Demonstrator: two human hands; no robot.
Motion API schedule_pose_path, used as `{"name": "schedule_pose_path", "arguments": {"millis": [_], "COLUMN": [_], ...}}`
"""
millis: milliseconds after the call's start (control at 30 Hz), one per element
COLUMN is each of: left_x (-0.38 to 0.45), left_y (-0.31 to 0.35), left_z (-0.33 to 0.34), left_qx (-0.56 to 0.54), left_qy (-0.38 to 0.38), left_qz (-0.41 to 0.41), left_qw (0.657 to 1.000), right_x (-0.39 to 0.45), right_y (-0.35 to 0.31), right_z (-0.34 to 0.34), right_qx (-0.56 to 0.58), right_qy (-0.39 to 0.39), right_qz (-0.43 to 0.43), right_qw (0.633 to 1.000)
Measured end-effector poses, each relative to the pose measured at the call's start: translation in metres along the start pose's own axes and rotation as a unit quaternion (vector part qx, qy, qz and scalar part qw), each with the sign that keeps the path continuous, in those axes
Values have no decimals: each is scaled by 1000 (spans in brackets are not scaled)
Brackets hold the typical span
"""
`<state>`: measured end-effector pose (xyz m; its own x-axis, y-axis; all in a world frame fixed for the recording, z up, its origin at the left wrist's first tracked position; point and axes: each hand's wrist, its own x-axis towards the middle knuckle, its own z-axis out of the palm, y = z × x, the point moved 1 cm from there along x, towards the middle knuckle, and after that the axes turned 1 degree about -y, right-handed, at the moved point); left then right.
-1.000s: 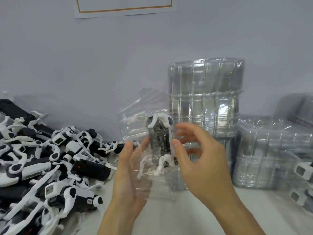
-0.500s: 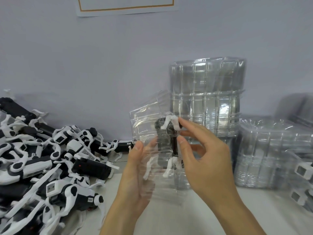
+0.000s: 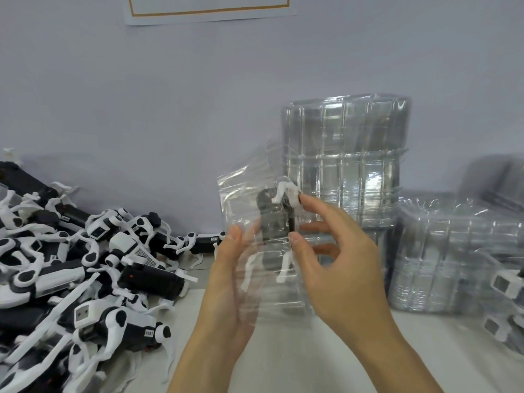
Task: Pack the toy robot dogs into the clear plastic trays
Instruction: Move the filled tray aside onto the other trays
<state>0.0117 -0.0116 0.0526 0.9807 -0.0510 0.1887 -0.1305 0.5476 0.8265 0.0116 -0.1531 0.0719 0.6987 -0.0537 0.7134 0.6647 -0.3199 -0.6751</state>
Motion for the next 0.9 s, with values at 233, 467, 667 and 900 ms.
{"name": "schedule_pose_path", "arguments": {"millis": [233, 467, 667, 900], "left_x": [0, 0, -1, -1], "left_y": [1, 3, 8, 15], "left_z": [-2, -1, -7, -21], "left_qx": [-64, -113, -14, 224], "left_qy": [69, 56, 52, -39], "left_qz": [5, -16, -29, 3], "left_qw": [996, 992, 998, 974], "right_x": [0, 0, 4, 22], "right_y": [2, 2, 0, 1], "right_z": [-2, 2, -11, -55], "right_qx": [14, 0, 22, 67], "right_qy": [-54, -64, -104, 1], "right_qz": [14, 15, 58, 171], "right_qw": [998, 998, 993, 983]}}
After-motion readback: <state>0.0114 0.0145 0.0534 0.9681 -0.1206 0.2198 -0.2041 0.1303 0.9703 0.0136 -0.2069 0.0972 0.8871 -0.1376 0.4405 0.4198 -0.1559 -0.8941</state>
